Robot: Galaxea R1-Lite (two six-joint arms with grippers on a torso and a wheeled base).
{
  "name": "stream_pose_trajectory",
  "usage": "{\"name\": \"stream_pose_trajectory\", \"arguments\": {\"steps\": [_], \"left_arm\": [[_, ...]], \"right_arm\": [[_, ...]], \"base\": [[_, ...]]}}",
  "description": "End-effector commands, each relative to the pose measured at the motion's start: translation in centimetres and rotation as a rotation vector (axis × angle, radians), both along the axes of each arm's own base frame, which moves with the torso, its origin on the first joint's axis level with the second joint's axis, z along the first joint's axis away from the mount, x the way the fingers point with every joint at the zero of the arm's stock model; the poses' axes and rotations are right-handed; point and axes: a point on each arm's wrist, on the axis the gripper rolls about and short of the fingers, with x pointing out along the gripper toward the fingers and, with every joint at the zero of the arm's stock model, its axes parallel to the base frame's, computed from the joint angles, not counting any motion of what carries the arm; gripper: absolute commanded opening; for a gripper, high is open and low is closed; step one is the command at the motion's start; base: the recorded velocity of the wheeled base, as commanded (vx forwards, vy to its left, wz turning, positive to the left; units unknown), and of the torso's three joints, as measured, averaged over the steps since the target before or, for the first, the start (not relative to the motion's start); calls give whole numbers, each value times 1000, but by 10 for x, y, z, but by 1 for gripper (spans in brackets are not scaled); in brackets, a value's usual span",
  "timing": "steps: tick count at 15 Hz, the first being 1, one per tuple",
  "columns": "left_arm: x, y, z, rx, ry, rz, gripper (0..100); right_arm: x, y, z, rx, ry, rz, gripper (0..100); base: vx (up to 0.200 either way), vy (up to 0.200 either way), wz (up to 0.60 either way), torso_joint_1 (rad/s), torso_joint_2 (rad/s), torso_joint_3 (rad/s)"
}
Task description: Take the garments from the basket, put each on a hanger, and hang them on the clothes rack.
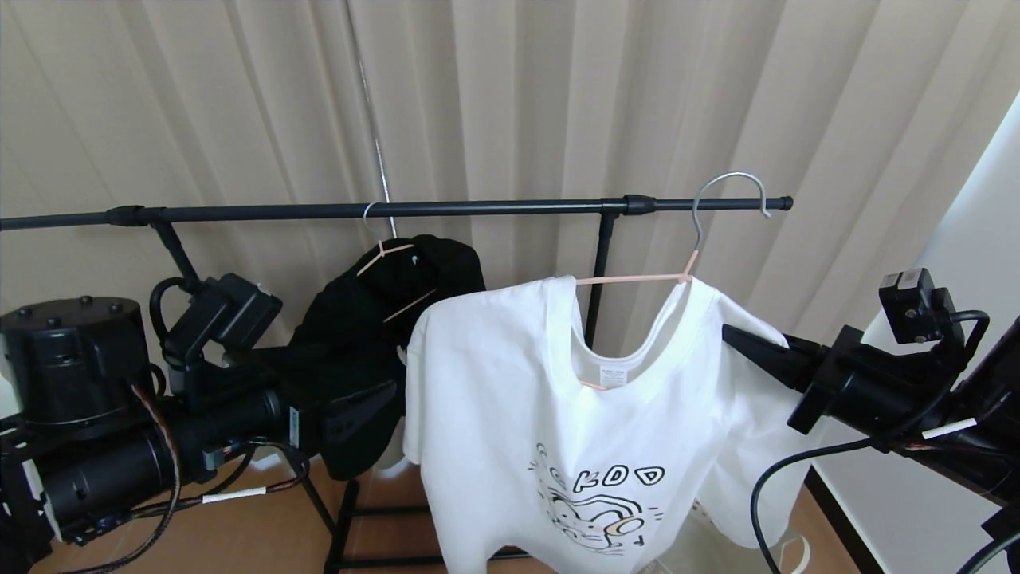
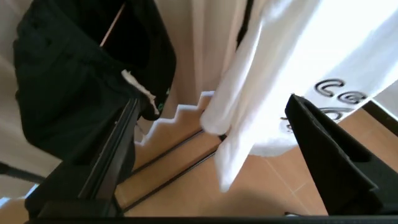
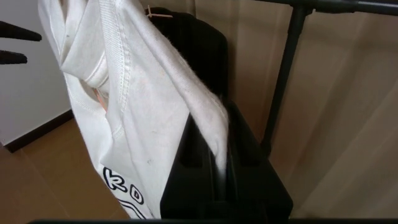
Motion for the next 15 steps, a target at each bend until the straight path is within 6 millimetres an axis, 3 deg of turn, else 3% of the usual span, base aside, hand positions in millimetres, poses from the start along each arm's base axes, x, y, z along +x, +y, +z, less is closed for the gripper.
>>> {"name": "stream_pose_trajectory", "arguments": {"steps": [1, 3, 4, 5, 8, 10, 15], "left_arm": [[-5, -5, 67, -66, -80, -155, 100], [-1, -9, 100, -82, -41, -251, 100], [-1, -9, 103, -84, -42, -257, 100], [5, -18, 120, -93, 4, -342, 100], [25, -42, 116, -48, 26, -415, 100], [35, -69, 110, -17, 37, -500, 100], [50, -97, 102, 159, 50, -631, 100]], "right_arm": [[-2, 0, -3, -3, 15, 6, 0], [-3, 1, -5, -6, 21, 21, 0], [-3, 1, -5, -6, 23, 21, 0], [-2, 2, -8, -10, 34, 25, 0], [-6, 8, -10, -26, 29, 53, 0], [-9, 12, -9, -26, 27, 71, 0], [-13, 18, -10, -38, 21, 101, 0]], "base": [[0, 0, 0, 0, 0, 0], [0, 0, 0, 0, 0, 0], [0, 0, 0, 0, 0, 0], [0, 0, 0, 0, 0, 0], [0, 0, 0, 0, 0, 0], [0, 0, 0, 0, 0, 0], [0, 0, 0, 0, 0, 0]]}}
